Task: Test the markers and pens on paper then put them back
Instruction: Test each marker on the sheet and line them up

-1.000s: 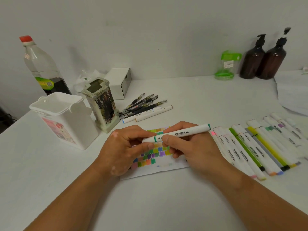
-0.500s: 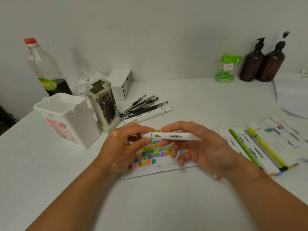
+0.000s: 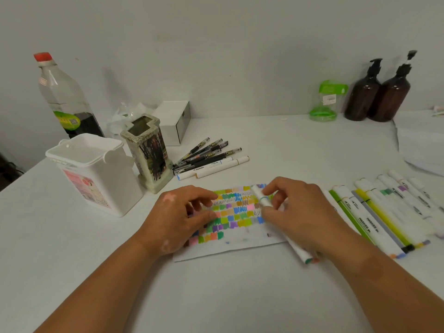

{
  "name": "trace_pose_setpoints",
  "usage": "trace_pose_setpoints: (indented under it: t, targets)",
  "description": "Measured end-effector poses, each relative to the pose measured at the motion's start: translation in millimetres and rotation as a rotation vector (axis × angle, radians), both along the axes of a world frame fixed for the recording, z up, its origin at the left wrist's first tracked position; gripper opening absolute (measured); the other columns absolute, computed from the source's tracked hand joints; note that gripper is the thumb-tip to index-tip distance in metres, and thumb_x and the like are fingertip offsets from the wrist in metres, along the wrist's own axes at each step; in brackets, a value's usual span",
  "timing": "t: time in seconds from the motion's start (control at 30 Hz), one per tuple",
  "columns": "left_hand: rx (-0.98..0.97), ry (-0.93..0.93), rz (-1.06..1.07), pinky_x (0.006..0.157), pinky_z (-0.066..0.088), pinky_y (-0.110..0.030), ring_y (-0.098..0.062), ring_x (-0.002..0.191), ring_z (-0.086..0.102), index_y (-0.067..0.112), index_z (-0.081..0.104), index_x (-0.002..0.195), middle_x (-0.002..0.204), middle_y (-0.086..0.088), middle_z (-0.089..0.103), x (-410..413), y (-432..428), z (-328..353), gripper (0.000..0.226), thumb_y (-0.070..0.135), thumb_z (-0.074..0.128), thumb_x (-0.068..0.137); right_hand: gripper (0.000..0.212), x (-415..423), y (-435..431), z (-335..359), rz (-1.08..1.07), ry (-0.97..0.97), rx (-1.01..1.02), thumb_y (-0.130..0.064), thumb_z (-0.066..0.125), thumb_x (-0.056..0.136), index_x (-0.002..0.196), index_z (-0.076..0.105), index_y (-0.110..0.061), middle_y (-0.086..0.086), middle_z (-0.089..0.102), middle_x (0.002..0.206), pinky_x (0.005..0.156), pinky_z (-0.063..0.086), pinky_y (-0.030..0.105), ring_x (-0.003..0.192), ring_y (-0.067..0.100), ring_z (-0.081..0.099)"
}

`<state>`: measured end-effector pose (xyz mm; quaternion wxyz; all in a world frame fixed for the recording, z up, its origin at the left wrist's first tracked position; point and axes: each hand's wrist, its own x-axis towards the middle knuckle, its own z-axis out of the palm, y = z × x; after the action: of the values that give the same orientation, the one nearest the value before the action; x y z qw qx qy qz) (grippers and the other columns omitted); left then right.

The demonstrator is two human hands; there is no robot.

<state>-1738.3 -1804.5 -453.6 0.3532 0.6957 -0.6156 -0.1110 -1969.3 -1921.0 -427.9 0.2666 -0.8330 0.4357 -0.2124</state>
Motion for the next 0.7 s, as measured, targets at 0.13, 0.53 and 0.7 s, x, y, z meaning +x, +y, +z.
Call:
trace_pose_setpoints:
  t: [0.13,0.53,0.7]
  targets:
    - [0.043,-0.134,0.074,0.068,0.047,-0.004,0.004,0.09,0.06,0.038,0.069,0.113,0.099,0.027,0.06,3.5,-2.3,-3.1,0.032,0.045,0.073,0.082,0.027,-5.9,-11.1,-4.8,-0.128,0.157,-0.119,-0.043,0.072,0.08,0.105,0.065,-0.035,-0.01,0.067,0.087,0.074,0.053,0.033,0.082,0.012,0.062]
    - [0.158,-0.112,0.125,0.064,0.043,-0.006,-0.001,0.086,0.059,0.038,0.069,0.114,0.102,0.022,0.062,15.1,-1.3,-1.4,0.041,0.049,0.077,0.075,0.029,-4.6,-20.9,-20.2,-0.234,0.267,-0.18,-0.05,0.074,0.08,0.103,0.063,-0.036,-0.006,0.068,0.097,0.071,0.052,0.031,0.084,0.016,0.06]
    - [0.186,-0.101,0.121,0.072,0.05,-0.011,-0.003,0.09,0.06,0.039,0.068,0.117,0.108,0.021,0.063,21.0,-3.2,-5.0,0.045,0.051,0.076,0.075,0.027,-8.5,-25.5,-19.5,-0.25,0.269,-0.169,-0.05,0.076,0.08,0.1,0.063,-0.038,-0.009,0.067,0.092,0.069,0.05,0.029,0.083,0.014,0.057]
